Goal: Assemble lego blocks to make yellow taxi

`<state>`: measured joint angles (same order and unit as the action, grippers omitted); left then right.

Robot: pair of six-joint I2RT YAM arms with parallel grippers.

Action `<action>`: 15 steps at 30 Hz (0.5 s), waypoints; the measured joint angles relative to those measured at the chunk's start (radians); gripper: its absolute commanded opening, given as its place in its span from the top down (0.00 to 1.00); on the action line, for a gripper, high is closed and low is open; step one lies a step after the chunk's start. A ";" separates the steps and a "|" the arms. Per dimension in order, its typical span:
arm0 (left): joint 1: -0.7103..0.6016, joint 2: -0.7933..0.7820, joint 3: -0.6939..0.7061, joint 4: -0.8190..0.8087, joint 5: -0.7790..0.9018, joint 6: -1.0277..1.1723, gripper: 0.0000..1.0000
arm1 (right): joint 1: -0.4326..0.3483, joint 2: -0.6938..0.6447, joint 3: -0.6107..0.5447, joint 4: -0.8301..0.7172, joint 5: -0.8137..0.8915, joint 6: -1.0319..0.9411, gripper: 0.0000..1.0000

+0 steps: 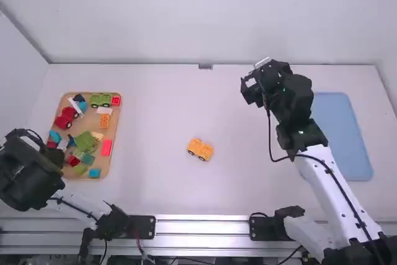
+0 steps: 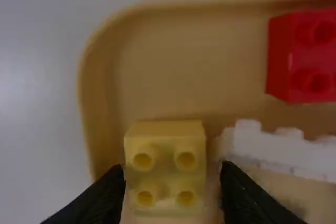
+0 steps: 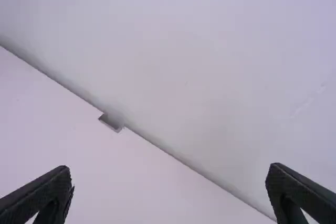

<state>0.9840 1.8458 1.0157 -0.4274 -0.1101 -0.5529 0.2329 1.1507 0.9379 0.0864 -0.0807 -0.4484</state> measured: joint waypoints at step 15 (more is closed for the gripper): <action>0.000 0.000 -0.004 0.044 -0.007 0.031 0.57 | 0.000 0.000 0.000 0.000 0.000 0.000 0.02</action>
<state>0.9836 1.8458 1.0115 -0.3836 -0.1169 -0.5217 0.2329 1.1507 0.9379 0.0864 -0.0807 -0.4480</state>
